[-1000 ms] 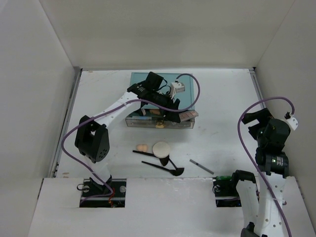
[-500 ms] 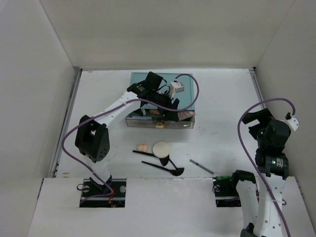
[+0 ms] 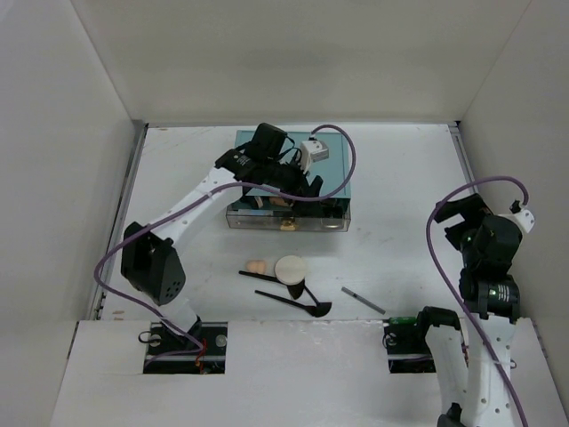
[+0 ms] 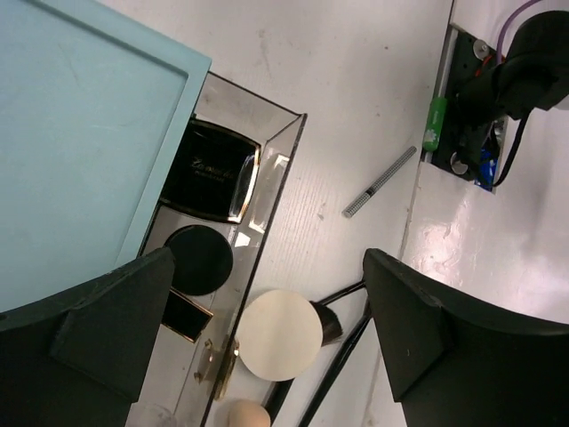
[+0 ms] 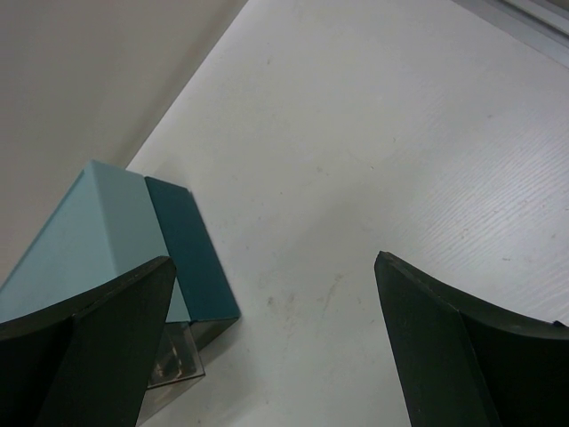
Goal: Organize the makeup
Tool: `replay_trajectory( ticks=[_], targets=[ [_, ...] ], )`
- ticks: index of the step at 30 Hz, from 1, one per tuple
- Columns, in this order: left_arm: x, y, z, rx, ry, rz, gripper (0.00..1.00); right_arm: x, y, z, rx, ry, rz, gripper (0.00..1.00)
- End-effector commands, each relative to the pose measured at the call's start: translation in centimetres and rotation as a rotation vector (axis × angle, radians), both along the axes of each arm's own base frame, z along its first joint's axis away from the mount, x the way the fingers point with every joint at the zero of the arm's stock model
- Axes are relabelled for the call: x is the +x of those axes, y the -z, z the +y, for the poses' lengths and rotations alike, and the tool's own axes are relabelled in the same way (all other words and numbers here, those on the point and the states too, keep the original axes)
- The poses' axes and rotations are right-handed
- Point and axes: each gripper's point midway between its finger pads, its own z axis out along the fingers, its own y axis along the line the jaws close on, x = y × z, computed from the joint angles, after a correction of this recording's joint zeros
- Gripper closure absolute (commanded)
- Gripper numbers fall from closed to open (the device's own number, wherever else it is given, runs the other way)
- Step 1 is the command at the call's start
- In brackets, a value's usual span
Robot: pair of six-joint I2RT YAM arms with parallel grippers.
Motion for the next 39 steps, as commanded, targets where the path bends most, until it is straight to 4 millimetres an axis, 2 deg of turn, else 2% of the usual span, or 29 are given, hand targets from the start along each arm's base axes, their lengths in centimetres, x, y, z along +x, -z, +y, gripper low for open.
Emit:
replay_trajectory(
  ticks=[1,5,8,10,14,16,19,22,26,29,32,34,39],
  targets=[
    [-0.6,-5.8,0.3,-0.082,-0.002,-0.154,0.13,0.9,-1.7,1.2,-0.014,-0.063,-0.072,0.00],
    [-0.4,-7.1,0.8,-0.070,-0.083,-0.237,0.16,1.2,-2.3,3.3,-0.053,-0.172,-0.074,0.00],
    [1.2,-9.0,1.9,-0.093,-0.287,-0.295,0.17,1.1,-2.3,6.2,-0.093,-0.309,-0.066,0.00],
    [3.1,-10.3,3.4,-0.142,-0.488,-0.307,0.15,1.2,-2.0,8.1,-0.115,-0.392,-0.055,0.00],
    [4.7,-10.9,7.2,-0.215,-0.814,-0.237,0.13,1.2,-0.6,12.0,-0.187,-0.549,0.011,0.00],
    [5.1,-10.5,9.6,-0.228,-0.973,-0.195,0.09,0.9,0.1,14.0,-0.235,-0.629,0.041,0.00],
    [6.1,-8.8,14.4,-0.169,-1.218,-0.183,0.10,-0.1,0.4,16.9,-0.304,-0.735,0.056,0.03],
    [6.9,-6.7,18.2,-0.033,-1.385,-0.205,0.13,-1.5,0.9,19.5,-0.350,-0.839,0.074,0.11],
    [7.8,-5.0,20.8,0.068,-1.486,-0.213,0.17,-3.6,2.0,23.0,-0.377,-0.982,0.103,0.28],
    [8.9,-4.0,21.9,0.089,-1.519,-0.191,0.17,-5.4,3.1,25.4,-0.396,-1.086,0.130,0.33],
    [8.7,-3.8,21.3,0.079,-1.490,-0.173,0.17,-6.7,4.2,26.6,-0.425,-1.145,0.163,0.28],
    [8.2,-3.9,21.1,0.059,-1.480,-0.177,0.17,-7.8,5.8,26.7,-0.448,-1.186,0.206,0.25],
    [7.6,-3.9,22.7,0.050,-1.511,-0.182,0.17,-10.1,12.2,25.2,-0.529,-1.239,0.455,0.21]
  ],
)
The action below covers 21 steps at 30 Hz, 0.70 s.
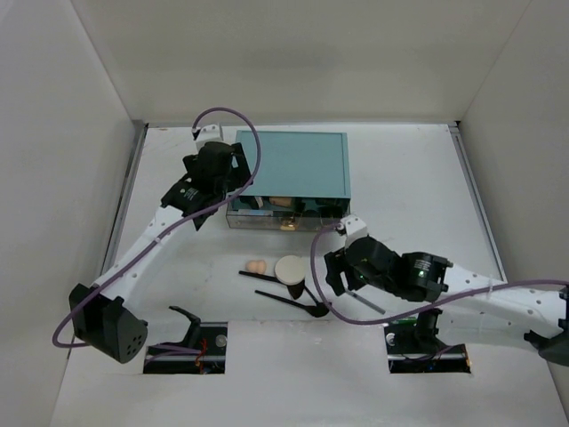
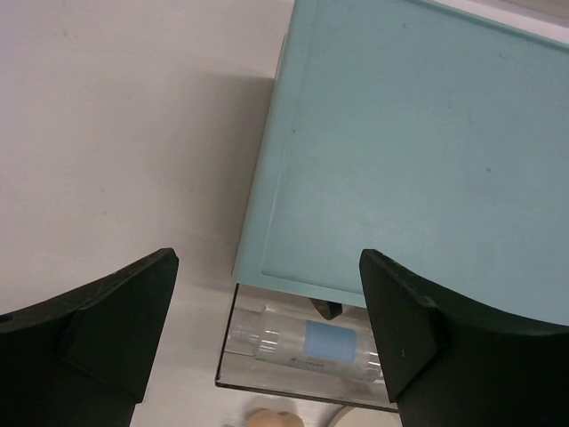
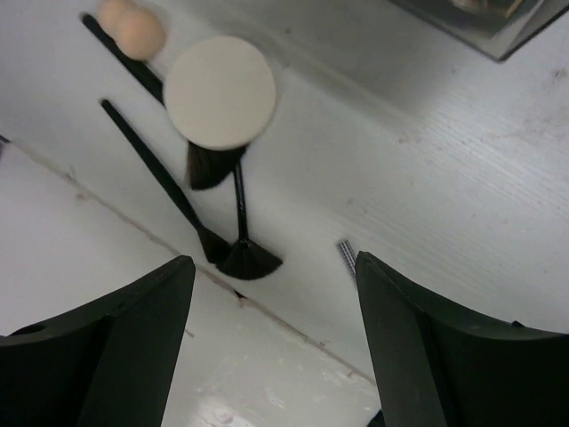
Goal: Organize the makeup
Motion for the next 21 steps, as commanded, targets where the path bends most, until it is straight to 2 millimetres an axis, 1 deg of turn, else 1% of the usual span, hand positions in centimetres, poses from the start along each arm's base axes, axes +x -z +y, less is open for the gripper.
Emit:
replay_trajectory(
  ticks=[1,3,6,11,15,18,19,21],
  targets=[
    [-0.6,-1.6,1.2,-0.035,-0.039,-0.060,0.17,-1.4,4.5,-1.5,-0.153,-0.001,0.105,0.21],
    [-0.9,-1.6,1.6,-0.037,-0.044,-0.063,0.17,-1.7,6.0,-1.9,-0.208,-0.005,0.127,0.21],
    [-1.3,-1.7,1.9,-0.040,-0.047,-0.070,0.17,-1.8,7.7,-2.2,-0.261,-0.013,0.144,0.18],
    [-2.0,-1.9,2.3,-0.047,-0.048,-0.083,0.16,-1.6,10.3,-2.7,-0.360,-0.035,0.170,0.19],
    [-2.5,-2.3,2.9,-0.055,-0.059,-0.100,0.16,-1.4,11.5,-2.5,-0.378,-0.047,0.196,0.23],
    [-2.7,-2.5,3.2,-0.058,-0.063,-0.110,0.16,-1.0,12.3,-2.7,-0.364,-0.022,0.235,0.28],
    [-2.7,-2.6,3.2,-0.058,-0.064,-0.111,0.16,-1.0,12.4,-2.7,-0.358,-0.016,0.247,0.30],
    [-2.8,-2.7,3.4,-0.059,-0.068,-0.115,0.16,-0.5,12.3,-2.6,-0.340,-0.001,0.261,0.31]
  ],
)
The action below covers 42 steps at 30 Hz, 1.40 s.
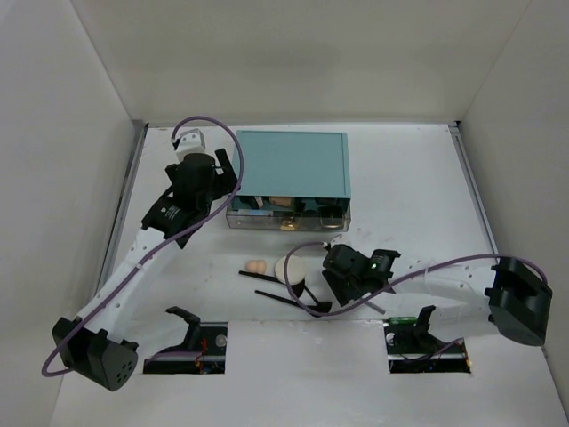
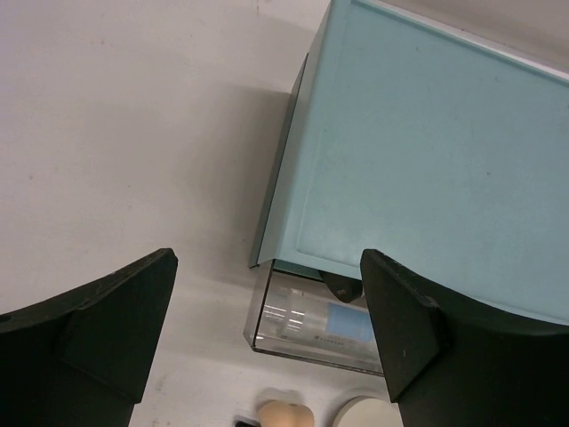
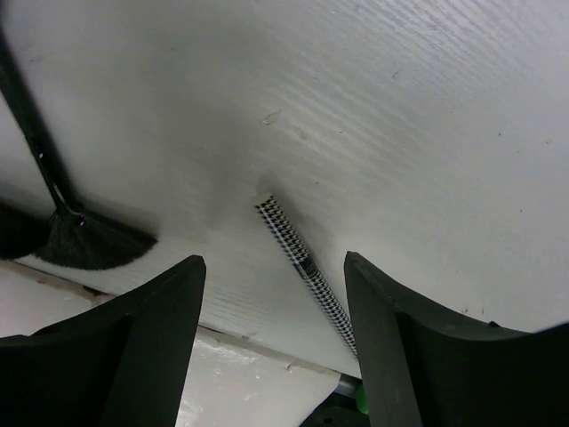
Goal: Organize the makeup
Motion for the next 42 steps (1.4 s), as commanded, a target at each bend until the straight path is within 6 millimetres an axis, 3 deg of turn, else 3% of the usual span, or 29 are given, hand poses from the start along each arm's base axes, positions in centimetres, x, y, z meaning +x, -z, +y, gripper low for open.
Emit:
replay_trajectory(
  ticks=[1,11,20,25,30,33,37,42],
  targets=[
    [-0.1,-1.0,0.8,-0.020,-0.032,-0.043,0.16,1.1,-0.5,1.3,0.077,0.022,-0.001,0.31],
    [-0.1,-1.7,2.4,-0.021,-0.071,-0.064,0.16,0.9,0.9,0.9,0.067,0.036,0.076,0.55],
    [-0.6,-2.7,4.1,-0.033,-0.113,-0.103,0.16,0.2,1.7,0.8,0.055,0.047,0.172,0.63],
    [-0.9,-3.3,5.0,-0.043,-0.136,-0.132,0.16,0.8,2.0,0.5,-0.016,0.085,0.170,0.84],
    [-0.8,-3.7,5.7,-0.041,-0.156,-0.142,0.16,1.6,2.0,1.1,-0.064,0.101,0.141,0.96],
    [-0.7,-3.7,5.7,-0.037,-0.158,-0.141,0.16,3.1,-1.5,3.0,0.004,0.072,0.052,0.99],
    [-0.8,-3.4,5.6,-0.036,-0.153,-0.135,0.16,5.4,-10.2,6.1,0.197,-0.048,-0.161,1.00],
    [-0.9,-3.2,5.2,-0.040,-0.138,-0.137,0.16,7.4,-21.3,8.4,0.404,-0.247,-0.448,1.00]
  ],
)
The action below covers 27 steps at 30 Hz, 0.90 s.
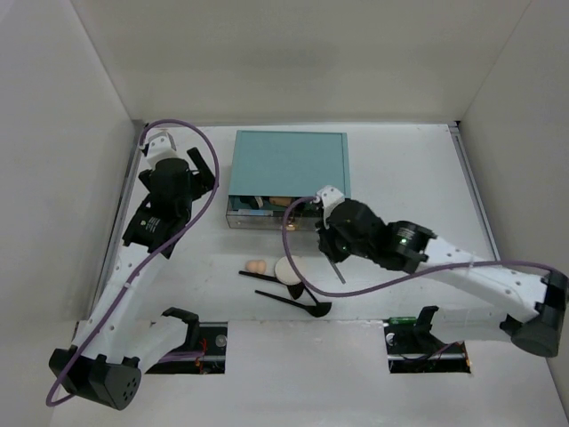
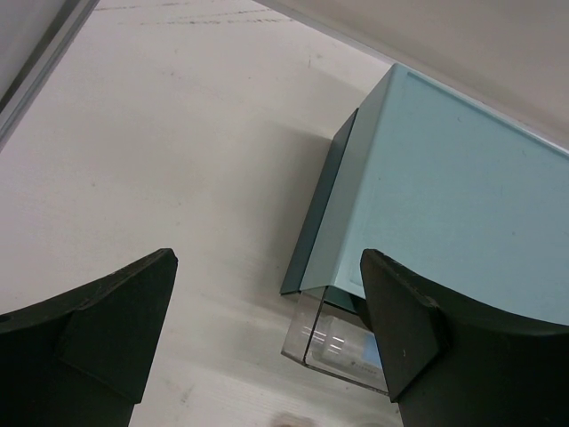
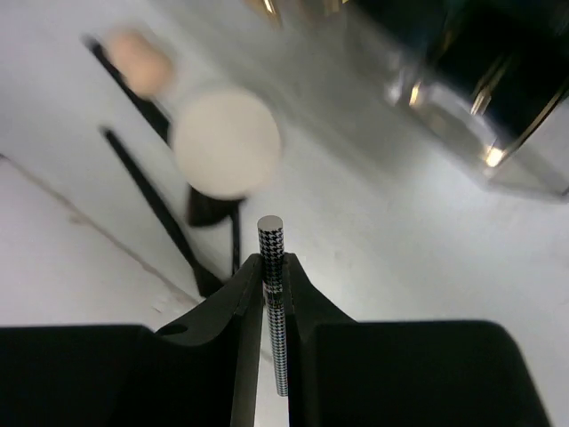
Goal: Organize the makeup
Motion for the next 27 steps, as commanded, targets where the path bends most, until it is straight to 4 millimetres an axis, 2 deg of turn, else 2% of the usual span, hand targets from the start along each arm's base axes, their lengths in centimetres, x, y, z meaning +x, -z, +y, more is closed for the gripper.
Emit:
replay_trajectory(
  ticks=[1,5,7,10,12,15,17,19,22,27],
  targets=[
    [0.0,-1.1,0.0,-0.007,0.003,-0.053,0.16,1.7,-8.4,1.8,0.116,-0.166,-0.280,1.00],
    [0.1,-0.9,-0.2,-0.012,0.012,-0.059,0.16,2.1,-13.0,5.0,0.135,-0.451,-0.530,1.00],
    [0.3,-0.7,-0.4,-0.012,0.017,-0.054,0.15,3.9,-14.6,6.7,0.124,-0.526,-0.627,1.00],
    [0.3,-0.5,-0.6,-0.012,0.029,-0.043,0.12,6.5,-15.2,8.4,0.083,-0.598,-0.674,1.00],
    [0.1,-0.8,-0.6,-0.015,0.029,-0.052,0.11,8.2,-14.3,9.4,0.041,-0.643,-0.678,1.00],
    [-0.1,-1.0,-0.3,-0.025,0.019,-0.063,0.07,11.1,-13.0,9.8,-0.019,-0.652,-0.690,1.00],
    [-0.2,-1.1,-0.3,-0.025,0.019,-0.065,0.06,12.2,-12.4,10.0,-0.035,-0.653,-0.679,1.00],
    [-0.2,-1.0,0.0,-0.021,0.014,-0.062,0.04,12.8,-11.4,10.1,-0.039,-0.665,-0.651,1.00],
    [-0.3,-1.1,0.4,-0.020,0.002,-0.063,0.01,12.5,-9.8,10.4,-0.016,-0.684,-0.587,1.00],
    [-0.3,-1.0,0.7,-0.022,-0.008,-0.065,0.00,12.1,-7.1,10.4,0.000,-0.672,-0.505,0.92]
  ],
)
